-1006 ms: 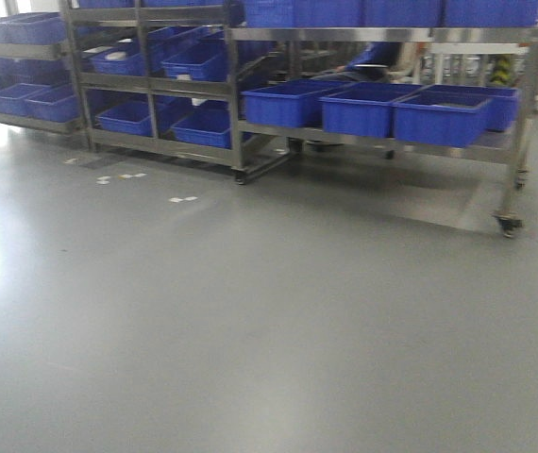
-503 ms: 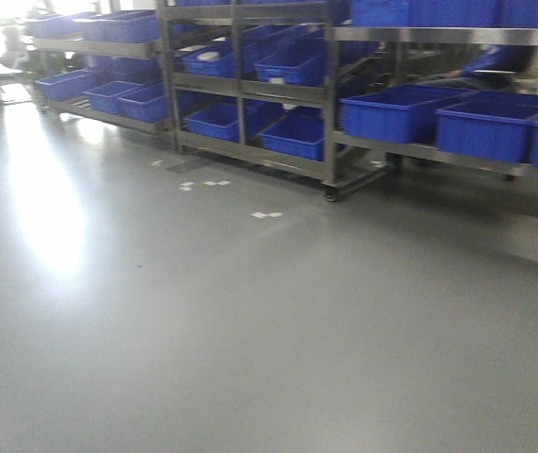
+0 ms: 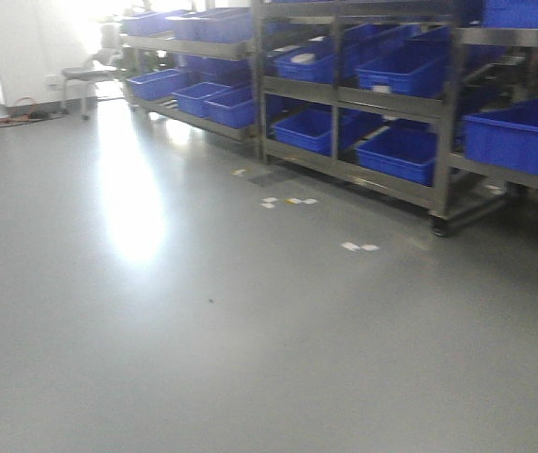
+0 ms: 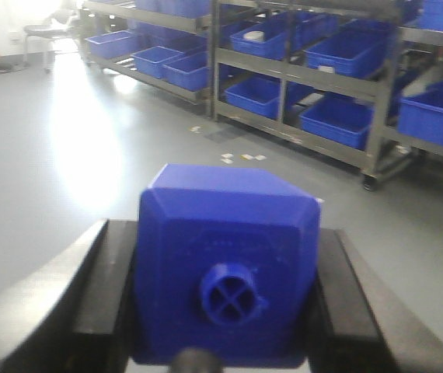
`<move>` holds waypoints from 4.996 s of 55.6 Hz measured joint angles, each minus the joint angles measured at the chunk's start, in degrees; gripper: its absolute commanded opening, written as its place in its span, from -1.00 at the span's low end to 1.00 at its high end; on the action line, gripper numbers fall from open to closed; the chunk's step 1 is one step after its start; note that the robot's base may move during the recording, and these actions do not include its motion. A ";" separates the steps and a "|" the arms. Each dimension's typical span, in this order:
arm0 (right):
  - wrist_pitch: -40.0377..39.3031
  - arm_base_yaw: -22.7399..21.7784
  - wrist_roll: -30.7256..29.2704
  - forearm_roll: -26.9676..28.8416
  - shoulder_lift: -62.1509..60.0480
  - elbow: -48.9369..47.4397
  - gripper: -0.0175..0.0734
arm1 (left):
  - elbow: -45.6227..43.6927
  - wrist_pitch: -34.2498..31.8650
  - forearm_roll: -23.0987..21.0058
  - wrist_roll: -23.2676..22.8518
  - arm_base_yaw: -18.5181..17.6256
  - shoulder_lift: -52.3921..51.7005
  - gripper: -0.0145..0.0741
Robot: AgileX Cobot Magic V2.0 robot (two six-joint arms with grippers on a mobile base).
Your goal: Pick and sort blue part to right shelf
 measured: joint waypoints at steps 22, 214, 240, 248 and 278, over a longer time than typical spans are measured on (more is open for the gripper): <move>0.00 0.00 0.00 0.00 0.00 0.00 -0.25 | 0.00 0.00 0.00 0.00 0.00 0.00 -0.15; 0.08 0.00 0.00 -0.13 0.00 0.00 -0.25 | 0.00 0.00 -0.08 0.00 0.00 0.00 -0.15; 0.08 0.00 0.00 -0.13 0.00 0.00 -0.25 | 0.00 0.00 -0.08 0.00 0.00 0.00 -0.15; 0.08 0.00 0.00 -0.13 0.00 0.00 -0.25 | 0.00 0.00 -0.08 0.00 0.00 0.00 -0.15; 0.08 0.00 0.00 -0.13 0.00 0.00 -0.25 | 0.00 -1.17 -0.08 0.00 0.00 0.00 -0.15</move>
